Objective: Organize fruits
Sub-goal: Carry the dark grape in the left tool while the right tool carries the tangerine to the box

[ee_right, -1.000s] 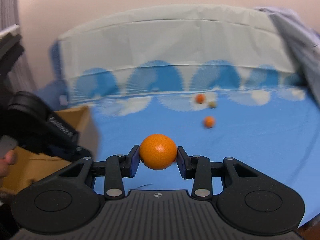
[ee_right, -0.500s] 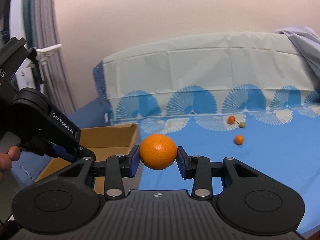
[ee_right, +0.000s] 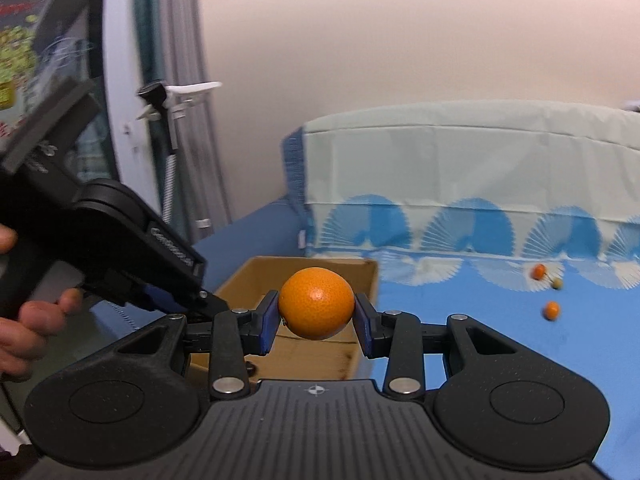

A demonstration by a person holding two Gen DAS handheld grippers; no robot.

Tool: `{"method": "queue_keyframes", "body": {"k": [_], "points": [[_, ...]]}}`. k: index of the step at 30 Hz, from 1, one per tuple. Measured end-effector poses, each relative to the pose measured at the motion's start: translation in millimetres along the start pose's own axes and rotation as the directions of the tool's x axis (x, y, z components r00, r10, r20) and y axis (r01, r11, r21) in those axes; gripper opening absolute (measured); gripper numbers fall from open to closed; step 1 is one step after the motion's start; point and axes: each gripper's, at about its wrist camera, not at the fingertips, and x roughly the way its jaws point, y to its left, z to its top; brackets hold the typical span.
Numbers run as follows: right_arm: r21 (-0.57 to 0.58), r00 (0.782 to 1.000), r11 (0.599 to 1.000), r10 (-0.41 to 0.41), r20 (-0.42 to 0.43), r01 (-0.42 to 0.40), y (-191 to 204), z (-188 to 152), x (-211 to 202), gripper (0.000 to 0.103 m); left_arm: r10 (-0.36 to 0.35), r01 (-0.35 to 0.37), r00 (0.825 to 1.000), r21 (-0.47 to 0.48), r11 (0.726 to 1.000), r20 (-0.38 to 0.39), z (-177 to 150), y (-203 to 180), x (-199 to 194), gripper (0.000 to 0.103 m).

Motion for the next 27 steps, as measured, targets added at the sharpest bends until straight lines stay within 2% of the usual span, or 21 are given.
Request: {"method": "queue_keyframes", "body": {"k": [12, 18, 27], "points": [[-0.05, 0.993, 0.996, 0.069, -0.092, -0.074, 36.4, 8.3, 43.2, 0.041, 0.016, -0.016, 1.0, -0.07, 0.997, 0.003, 22.7, 44.1, 17.5, 0.026], [-0.064, 0.987, 0.995, 0.063, -0.147, -0.073, 43.8, 6.1, 72.8, 0.041, 0.025, -0.023, 1.0, -0.084, 0.996, 0.013, 32.1, 63.2, 27.8, 0.026], [-0.066, 0.977, 0.996, 0.048, -0.207, -0.063, 42.4, -1.5, 116.2, 0.041, 0.075, -0.072, 0.996, -0.076, 0.995, 0.044, 53.2, 78.4, 52.6, 0.026]]}}
